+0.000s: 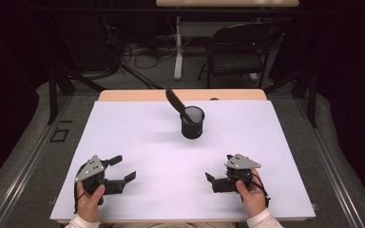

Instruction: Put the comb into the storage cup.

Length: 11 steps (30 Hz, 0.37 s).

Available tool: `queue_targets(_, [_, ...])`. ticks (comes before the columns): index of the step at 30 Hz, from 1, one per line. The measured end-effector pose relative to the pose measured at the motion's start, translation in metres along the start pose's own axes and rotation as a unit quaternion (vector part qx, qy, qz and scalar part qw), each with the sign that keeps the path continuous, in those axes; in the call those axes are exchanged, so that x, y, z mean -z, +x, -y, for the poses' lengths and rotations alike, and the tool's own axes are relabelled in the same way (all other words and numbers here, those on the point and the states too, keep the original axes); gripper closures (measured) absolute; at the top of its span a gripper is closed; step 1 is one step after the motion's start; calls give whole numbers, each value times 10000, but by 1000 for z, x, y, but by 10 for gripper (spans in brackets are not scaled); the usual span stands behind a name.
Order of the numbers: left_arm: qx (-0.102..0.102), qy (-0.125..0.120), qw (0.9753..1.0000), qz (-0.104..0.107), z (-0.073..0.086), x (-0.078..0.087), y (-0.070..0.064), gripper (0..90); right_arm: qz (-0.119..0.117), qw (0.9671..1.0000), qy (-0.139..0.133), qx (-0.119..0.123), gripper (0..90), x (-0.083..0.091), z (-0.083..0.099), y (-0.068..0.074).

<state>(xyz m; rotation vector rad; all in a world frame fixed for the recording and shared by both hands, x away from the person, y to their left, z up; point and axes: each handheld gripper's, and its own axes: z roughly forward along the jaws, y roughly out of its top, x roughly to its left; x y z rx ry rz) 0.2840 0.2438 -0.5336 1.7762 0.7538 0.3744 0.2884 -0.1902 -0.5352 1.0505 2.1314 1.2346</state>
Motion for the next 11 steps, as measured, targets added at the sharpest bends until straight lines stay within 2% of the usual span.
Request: queue_targets(11, [0,44,10000,11,1,-1,1,159,-16,10000,10,4,0,0,0,0])
